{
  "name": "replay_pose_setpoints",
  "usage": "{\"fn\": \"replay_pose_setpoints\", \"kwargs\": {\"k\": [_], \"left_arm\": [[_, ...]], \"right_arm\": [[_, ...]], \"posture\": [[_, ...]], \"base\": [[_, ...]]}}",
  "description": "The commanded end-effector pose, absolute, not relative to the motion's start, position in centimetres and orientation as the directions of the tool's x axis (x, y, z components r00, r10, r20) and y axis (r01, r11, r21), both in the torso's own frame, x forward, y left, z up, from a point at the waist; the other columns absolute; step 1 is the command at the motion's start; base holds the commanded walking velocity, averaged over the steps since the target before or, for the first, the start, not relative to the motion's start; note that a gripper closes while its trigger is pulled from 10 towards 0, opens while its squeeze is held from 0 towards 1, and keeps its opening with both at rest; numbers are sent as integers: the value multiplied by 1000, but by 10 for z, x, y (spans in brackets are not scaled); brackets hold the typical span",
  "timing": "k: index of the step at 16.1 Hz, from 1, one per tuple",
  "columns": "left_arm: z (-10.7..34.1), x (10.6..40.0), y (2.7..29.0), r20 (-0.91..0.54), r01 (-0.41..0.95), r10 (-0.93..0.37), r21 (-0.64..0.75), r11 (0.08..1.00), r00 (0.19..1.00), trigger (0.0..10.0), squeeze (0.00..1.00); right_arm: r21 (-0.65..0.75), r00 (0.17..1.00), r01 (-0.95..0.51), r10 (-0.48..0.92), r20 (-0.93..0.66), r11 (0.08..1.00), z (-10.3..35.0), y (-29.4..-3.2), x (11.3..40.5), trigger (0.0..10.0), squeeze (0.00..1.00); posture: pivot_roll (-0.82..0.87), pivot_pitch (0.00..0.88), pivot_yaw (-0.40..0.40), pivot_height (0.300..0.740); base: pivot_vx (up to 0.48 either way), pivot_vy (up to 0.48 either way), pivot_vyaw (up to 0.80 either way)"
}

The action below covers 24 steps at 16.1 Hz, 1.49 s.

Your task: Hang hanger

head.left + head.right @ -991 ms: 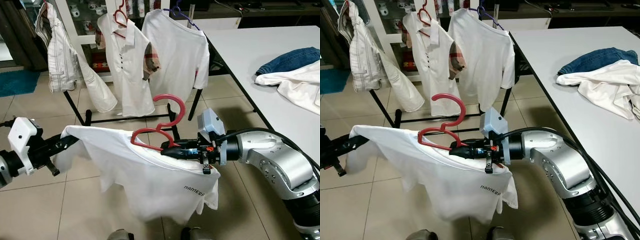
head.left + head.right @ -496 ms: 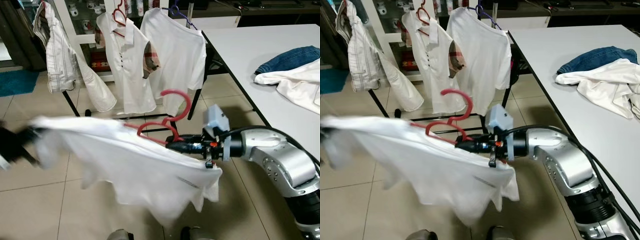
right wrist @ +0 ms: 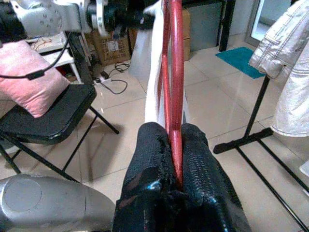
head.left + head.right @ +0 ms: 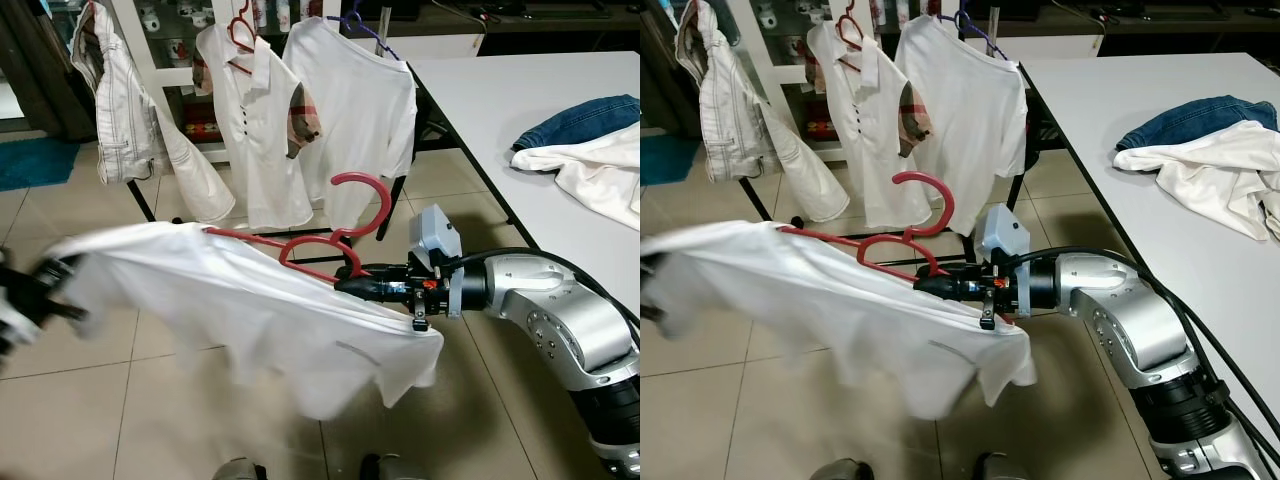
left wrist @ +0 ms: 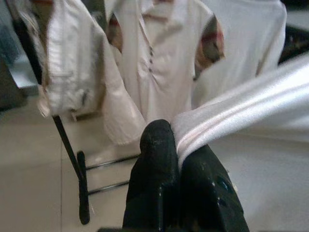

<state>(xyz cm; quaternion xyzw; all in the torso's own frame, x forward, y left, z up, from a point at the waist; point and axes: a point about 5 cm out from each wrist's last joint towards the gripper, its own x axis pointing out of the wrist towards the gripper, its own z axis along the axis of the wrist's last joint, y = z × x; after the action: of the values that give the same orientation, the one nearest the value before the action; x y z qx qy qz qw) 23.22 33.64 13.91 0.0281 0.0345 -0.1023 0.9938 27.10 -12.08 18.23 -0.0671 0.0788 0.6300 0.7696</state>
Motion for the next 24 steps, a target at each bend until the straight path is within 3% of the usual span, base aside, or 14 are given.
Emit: {"fn": "replay_pose_setpoints", "kwargs": {"k": [1, 3, 5, 9, 11, 12, 13, 14, 15, 16, 20, 21, 22, 24], "left_arm": [[145, 234, 326, -62, 257, -252, 93, 962, 966, 10000, 0], [142, 231, 321, -94, 281, -270, 139, 950, 958, 10000, 1000], [137, 229, 327, -120, 219, -199, 188, 957, 973, 10000, 1000], [123, 221, 314, -220, 274, -220, 262, 925, 951, 10000, 1000], [119, 226, 294, -177, 255, -223, 187, 949, 959, 10000, 1000], [118, 230, 273, -142, 245, -227, 120, 962, 963, 10000, 1000], [118, 230, 273, -142, 245, -227, 120, 962, 963, 10000, 1000], [115, 229, 251, -153, 292, -273, 125, 948, 950, 10000, 286], [114, 229, 246, -163, 308, -285, 140, 941, 945, 10000, 192], [114, 227, 236, -184, 355, -325, 167, 920, 928, 10000, 0], [122, 229, 197, -180, 512, -482, 212, 832, 858, 10000, 0], [141, 232, 174, -77, 653, -649, 129, 746, 757, 10000, 635], [147, 236, 169, -64, 695, -694, 132, 707, 717, 10000, 1000], [166, 252, 151, -48, 825, -829, 145, 547, 558, 10000, 1000]], "right_arm": [[-20, 248, -968, 952, -180, 249, 191, -126, 276, 10000, 0], [9, 303, -951, 937, -172, 309, 189, -122, 281, 10000, 0], [22, 337, -938, 927, -164, 345, 184, -118, 283, 10000, 0], [19, 480, -872, 862, -162, 489, 176, -110, 292, 10000, 0], [35, 623, -776, 773, -120, 630, 178, -108, 303, 10000, 0], [49, 666, -734, 733, -138, 677, 177, -105, 308, 10000, 0], [49, 666, -734, 733, -138, 677, 177, -105, 308, 10000, 0], [20, 674, -728, 720, -164, 685, 178, -97, 315, 10000, 0], [18, 665, -737, 731, -154, 675, 182, -93, 317, 10000, 0], [3, 646, -759, 754, -121, 651, 194, -86, 325, 10000, 0], [24, 643, -763, 763, -70, 645, 214, -71, 344, 10000, 0], [28, 625, -777, 776, -85, 629, 212, -66, 347, 10000, 0], [29, 611, -788, 786, -92, 615, 211, -62, 347, 10000, 0], [22, 541, -836, 829, -141, 549, 210, -50, 342, 10000, 0]], "posture": [[-24, 123, 6, 740], [-26, 123, -1, 740], [-24, 127, -5, 740], [-30, 128, -7, 740], [-38, 129, -11, 740], [-50, 133, -13, 740], [-50, 133, -13, 740], [-52, 134, -10, 740], [-51, 132, -4, 740], [-49, 137, -5, 740], [-41, 133, -20, 740], [-35, 124, -39, 740], [-38, 125, -38, 740], [-42, 124, -39, 740]], "base": [[0, 0, 0], [0, 0, 0], [0, 0, 0], [0, 0, 0], [0, 0, 0], [0, 0, 0], [0, 0, 0], [0, 0, 0], [0, 0, 0], [0, 0, 0], [0, 0, 0], [0, 0, 0], [0, 0, 0], [0, 0, 0]]}}
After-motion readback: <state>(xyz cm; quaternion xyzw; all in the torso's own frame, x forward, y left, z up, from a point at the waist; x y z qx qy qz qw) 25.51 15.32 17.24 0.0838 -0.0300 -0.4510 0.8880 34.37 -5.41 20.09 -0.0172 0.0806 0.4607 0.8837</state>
